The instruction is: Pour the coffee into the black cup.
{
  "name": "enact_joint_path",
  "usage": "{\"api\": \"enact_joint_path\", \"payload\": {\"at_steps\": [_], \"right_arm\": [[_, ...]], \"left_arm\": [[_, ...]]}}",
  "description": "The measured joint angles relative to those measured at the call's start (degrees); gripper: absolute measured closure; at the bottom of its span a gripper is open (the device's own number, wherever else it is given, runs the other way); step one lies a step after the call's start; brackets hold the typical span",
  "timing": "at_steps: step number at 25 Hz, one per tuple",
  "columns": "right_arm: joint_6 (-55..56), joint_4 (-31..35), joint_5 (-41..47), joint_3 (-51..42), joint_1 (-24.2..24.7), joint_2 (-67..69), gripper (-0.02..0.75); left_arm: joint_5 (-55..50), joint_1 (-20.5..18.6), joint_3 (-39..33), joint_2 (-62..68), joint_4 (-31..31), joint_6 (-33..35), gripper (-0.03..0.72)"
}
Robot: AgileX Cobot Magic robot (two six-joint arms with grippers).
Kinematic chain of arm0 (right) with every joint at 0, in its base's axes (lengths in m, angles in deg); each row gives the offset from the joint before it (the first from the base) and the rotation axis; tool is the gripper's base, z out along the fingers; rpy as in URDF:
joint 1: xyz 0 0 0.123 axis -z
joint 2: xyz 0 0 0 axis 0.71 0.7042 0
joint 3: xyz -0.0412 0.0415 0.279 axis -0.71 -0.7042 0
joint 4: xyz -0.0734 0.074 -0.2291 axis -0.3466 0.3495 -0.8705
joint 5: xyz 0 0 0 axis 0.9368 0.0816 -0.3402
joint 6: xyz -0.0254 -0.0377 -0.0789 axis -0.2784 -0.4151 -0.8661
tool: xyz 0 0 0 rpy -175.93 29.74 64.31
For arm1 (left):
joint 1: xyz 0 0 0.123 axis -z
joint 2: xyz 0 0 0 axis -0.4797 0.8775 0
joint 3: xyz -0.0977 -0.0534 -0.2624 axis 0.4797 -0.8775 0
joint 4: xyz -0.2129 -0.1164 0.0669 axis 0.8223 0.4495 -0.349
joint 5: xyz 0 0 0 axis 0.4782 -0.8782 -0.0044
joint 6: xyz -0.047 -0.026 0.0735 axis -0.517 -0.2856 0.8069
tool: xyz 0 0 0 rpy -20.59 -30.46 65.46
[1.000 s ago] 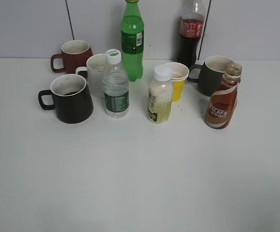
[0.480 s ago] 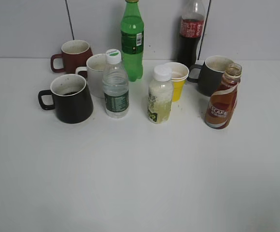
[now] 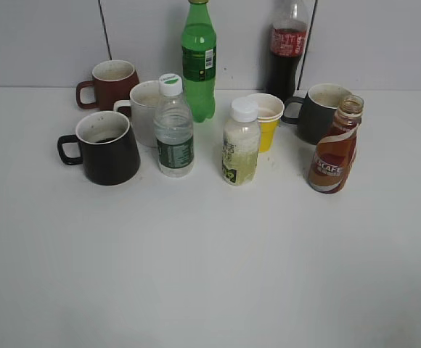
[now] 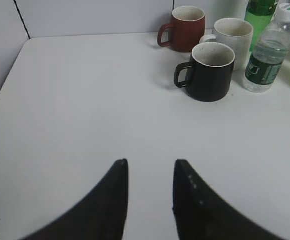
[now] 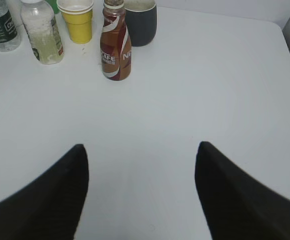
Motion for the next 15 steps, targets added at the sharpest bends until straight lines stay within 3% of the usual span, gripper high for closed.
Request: {"api": "enact_joint_path", "payload": {"at_steps": [15], "right_arm": [[0.0, 0.0, 0.0, 0.0, 0.0, 0.0, 0.238]], "left_arm": [[0.0, 0.0, 0.0, 0.0, 0.0, 0.0, 0.447]]}}
